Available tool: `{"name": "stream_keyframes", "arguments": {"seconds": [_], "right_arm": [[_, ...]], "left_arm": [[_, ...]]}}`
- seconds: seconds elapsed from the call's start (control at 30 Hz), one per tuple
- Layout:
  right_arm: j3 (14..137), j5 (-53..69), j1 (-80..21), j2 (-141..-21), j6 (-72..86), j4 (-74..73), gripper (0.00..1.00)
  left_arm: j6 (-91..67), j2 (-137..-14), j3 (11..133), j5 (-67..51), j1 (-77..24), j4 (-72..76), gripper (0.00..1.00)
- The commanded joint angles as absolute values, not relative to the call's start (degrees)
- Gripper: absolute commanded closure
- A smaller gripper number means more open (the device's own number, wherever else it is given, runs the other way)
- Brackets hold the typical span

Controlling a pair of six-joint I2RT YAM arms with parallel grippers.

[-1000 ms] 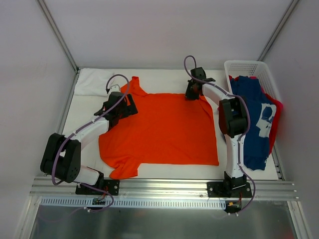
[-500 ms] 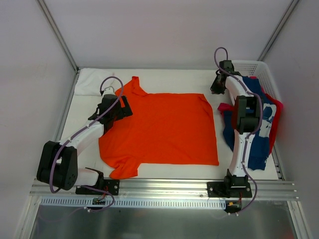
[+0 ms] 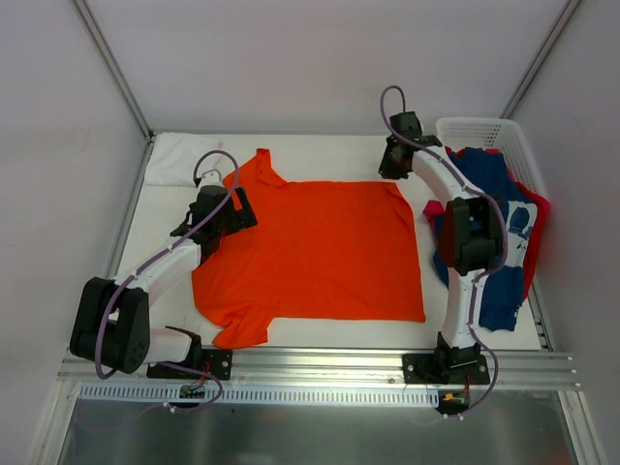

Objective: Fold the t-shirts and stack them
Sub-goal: Flatten the tshirt out

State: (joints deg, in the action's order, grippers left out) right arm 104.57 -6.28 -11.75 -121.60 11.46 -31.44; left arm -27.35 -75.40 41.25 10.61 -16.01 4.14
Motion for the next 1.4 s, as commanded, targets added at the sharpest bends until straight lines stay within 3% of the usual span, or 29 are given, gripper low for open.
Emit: {"name": "stream_keyframes", "arguments": {"seconds": [0.0, 0.2, 0.7, 0.93, 0.97, 1.0, 1.03, 1.1, 1.13, 1.23, 1.37], "right_arm": [[106.1, -7.6, -15.4, -116.2, 11.1, -34.4, 1.0], [102.5, -10.5, -15.6, -118.5, 14.3, -34.8, 1.0], [102.9, -4.9, -6.3, -127.4, 15.6, -33.7, 0.99], [104.8, -15.1, -2.2, -125.4, 15.8, -34.3, 0.98], [105.0, -18.8, -1.5, -125.0, 15.7, -34.4, 0.89], [106.5, -21.2, -1.3, -124.5, 15.8, -34.7, 0.71], [107.5, -23.4, -1.2, -123.8, 15.6, -35.2, 0.33], [110.6, -29.8, -1.3, -123.3, 14.7, -36.3, 0.06], [114.2, -31.3, -1.3, -122.8, 12.9, -37.5, 0.01], [119.7, -33.9, -1.5, -120.9, 12.3, -41.0, 0.01], [111.6, -24.8, -4.8, -109.6, 11.3, -37.2, 0.0]], "left_arm": [[-26.7, -74.0, 40.4, 9.4, -15.5, 6.5, 0.01], [-26.9, -73.9, 40.0, 9.2, -15.4, 6.6, 0.01], [-27.2, -74.6, 39.8, 9.3, -15.4, 6.8, 0.01], [-27.6, -75.1, 39.4, 9.1, -15.3, 7.0, 0.01], [-27.6, -75.1, 39.3, 9.1, -15.4, 7.1, 0.01], [-27.6, -75.2, 39.4, 9.1, -15.3, 7.1, 0.01], [-27.6, -75.5, 39.4, 9.1, -15.4, 7.2, 0.01], [-27.5, -75.6, 39.4, 9.1, -15.3, 7.1, 0.01], [-27.5, -75.5, 39.3, 9.1, -15.3, 7.1, 0.01], [-27.3, -75.3, 39.3, 9.6, -15.4, 7.2, 0.01], [-26.5, -77.5, 40.9, 11.1, -15.2, 8.3, 0.01]]}}
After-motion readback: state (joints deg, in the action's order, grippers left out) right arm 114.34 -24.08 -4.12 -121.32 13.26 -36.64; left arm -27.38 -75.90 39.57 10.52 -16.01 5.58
